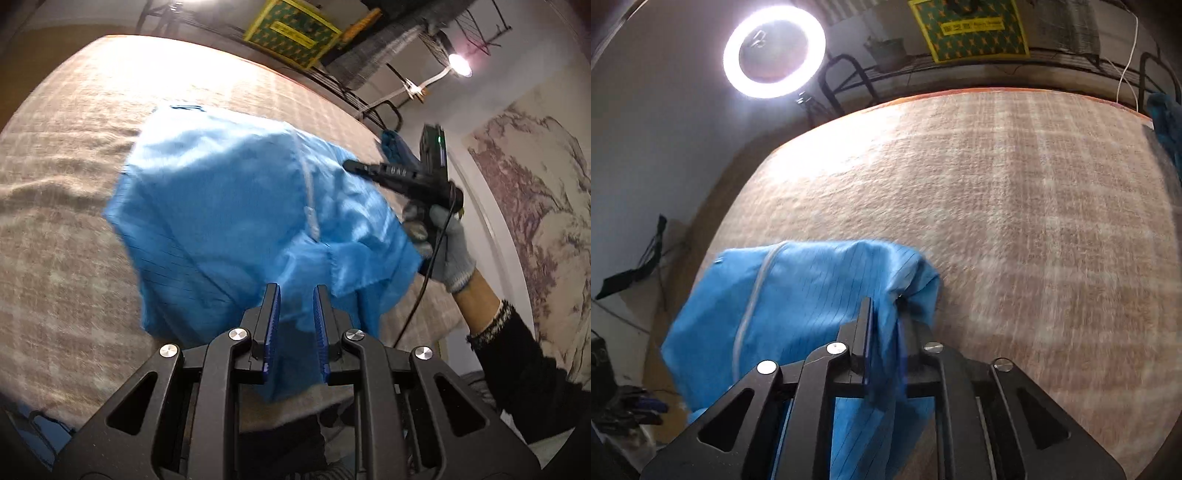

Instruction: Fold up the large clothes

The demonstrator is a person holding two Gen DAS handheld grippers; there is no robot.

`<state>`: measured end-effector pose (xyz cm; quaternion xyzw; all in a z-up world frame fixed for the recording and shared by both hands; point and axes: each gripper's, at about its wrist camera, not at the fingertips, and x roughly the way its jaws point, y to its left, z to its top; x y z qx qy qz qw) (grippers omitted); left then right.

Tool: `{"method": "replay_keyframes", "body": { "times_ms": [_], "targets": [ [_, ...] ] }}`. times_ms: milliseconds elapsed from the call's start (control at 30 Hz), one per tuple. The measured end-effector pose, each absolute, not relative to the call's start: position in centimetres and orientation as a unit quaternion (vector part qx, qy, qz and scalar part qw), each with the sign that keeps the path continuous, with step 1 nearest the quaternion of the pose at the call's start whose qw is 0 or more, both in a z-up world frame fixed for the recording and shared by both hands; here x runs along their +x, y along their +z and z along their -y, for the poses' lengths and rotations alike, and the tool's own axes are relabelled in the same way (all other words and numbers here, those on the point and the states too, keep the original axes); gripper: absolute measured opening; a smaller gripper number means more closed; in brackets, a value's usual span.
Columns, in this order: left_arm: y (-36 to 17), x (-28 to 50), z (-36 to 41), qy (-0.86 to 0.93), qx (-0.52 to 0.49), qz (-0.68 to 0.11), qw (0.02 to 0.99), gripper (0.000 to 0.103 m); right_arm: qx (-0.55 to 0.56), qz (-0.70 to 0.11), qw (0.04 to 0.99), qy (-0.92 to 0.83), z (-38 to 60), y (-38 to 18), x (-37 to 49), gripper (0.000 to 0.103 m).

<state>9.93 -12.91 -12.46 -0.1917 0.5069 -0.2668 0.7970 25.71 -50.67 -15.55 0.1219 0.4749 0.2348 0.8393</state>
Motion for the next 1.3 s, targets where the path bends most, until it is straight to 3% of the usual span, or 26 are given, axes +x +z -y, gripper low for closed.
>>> {"method": "replay_keyframes", "body": {
  "times_ms": [200, 467, 633, 1000, 1300],
  "targets": [
    [-13.1, 7.8, 16.2, -0.300, -0.128, -0.522, 0.788, 0.016, 0.117, -0.428, 0.848, 0.289, 51.8, -10.4, 18.3, 0.012],
    [-16.7, 8.6, 17.2, -0.262, -0.105, -0.555, 0.782, 0.016, 0.050, -0.473, 0.782, 0.403, 47.4, -12.5, 8.5, 0.012],
    [-15.5, 9.8, 18.0, -0.254, -0.107, -0.529, 0.803, 0.016, -0.016, -0.494, 0.775, 0.393, 44.5, -15.2, 8.2, 0.010],
    [-13.1, 13.4, 18.8, -0.247, -0.134, -0.486, 0.828, 0.016, 0.055, -0.447, 0.816, 0.362, 46.1, -12.7, 12.3, 0.011],
    [-14.4, 15.0, 15.9, -0.216, -0.155, -0.497, 0.826, 0.016, -0.011, -0.470, 0.814, 0.340, 45.1, -14.7, 12.9, 0.011]
  ]
}}
